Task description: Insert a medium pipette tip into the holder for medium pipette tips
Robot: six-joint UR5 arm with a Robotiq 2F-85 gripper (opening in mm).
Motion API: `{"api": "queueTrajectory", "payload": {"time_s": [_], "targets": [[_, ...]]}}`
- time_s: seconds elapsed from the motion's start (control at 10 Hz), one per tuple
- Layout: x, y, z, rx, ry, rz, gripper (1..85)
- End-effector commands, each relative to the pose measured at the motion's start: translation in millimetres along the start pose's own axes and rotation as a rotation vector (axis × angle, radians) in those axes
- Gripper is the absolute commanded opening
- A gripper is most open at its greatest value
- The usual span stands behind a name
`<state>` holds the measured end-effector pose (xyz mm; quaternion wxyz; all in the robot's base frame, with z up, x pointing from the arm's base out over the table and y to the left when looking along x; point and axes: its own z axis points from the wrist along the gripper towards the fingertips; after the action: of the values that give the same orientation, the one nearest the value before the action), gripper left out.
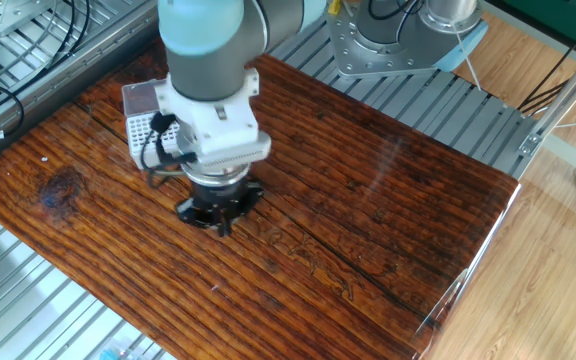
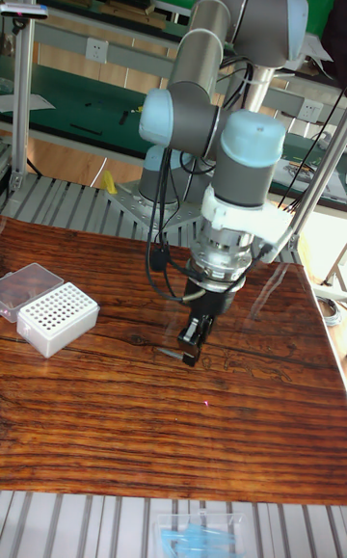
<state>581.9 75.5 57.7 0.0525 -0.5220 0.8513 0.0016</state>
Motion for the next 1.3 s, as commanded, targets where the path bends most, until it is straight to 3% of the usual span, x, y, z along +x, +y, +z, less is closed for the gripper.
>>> {"api": "queueTrajectory", "payload": {"time_s": [0.0, 0.1, 0.2, 0.3, 0.4, 0.5, 0.7, 0.9, 1.0, 1.1, 1.2], "targets": [[22.1, 15.6, 11.3, -0.044, 0.074, -0.010, 19.0], [33.8, 10.8, 11.3, -0.025, 0.120, 0.002, 17.0], [39.0, 11.4, 10.8, -0.027, 0.139, 0.011, 16.3], [38.5, 18.1, 8.7, -0.054, 0.142, 0.028, 16.3], [32.6, 16.6, 3.0, -0.053, 0.140, 0.036, 16.3], [24.6, 6.3, -4.7, -0.014, 0.141, 0.061, 16.3], [9.6, -6.0, -18.0, 0.052, 0.187, 0.163, 13.0], [-10.8, -4.4, -18.1, 0.062, 0.220, 0.207, 9.7], [-21.3, -16.6, -9.8, 0.101, 0.191, 0.200, 9.7], [-20.9, -33.9, 1.4, 0.144, 0.183, 0.186, 9.7], [-27.8, -32.2, 16.7, 0.098, 0.140, 0.193, 11.3]]}}
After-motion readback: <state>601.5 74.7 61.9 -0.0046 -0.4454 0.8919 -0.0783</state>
